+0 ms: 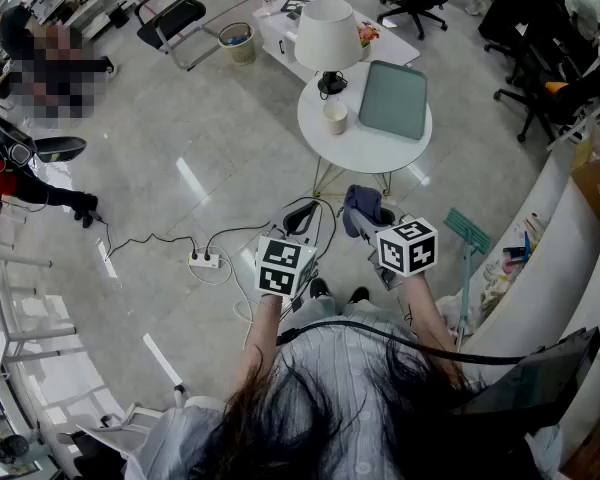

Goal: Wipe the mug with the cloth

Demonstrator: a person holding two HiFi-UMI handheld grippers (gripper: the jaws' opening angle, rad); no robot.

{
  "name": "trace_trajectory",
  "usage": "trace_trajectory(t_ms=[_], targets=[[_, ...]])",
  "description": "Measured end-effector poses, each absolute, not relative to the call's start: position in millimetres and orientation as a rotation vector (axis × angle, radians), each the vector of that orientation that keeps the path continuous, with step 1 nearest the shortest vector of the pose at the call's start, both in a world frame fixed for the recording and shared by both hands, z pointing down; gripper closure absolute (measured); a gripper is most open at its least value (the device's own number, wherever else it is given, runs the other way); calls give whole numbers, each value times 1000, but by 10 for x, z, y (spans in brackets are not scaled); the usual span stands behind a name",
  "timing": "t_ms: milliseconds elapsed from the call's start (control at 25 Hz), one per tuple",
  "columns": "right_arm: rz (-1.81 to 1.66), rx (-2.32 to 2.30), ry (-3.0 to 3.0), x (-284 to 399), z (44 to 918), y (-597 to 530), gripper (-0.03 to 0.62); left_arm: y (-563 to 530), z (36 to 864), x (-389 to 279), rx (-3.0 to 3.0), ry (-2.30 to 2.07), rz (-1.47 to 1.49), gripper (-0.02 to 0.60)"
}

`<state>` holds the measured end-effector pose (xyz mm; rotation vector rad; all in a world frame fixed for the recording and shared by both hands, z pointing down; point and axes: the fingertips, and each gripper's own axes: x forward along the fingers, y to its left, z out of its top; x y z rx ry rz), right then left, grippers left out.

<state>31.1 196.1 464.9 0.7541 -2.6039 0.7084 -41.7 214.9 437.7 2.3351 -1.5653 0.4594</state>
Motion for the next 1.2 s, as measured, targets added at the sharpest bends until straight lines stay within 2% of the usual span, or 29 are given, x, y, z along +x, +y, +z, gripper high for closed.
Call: trace_trajectory(t_ms=[1200], targets=[[760, 953, -2473, 173, 4933, 1863, 511, 1959, 4718, -780, 2350, -1395, 435, 561]])
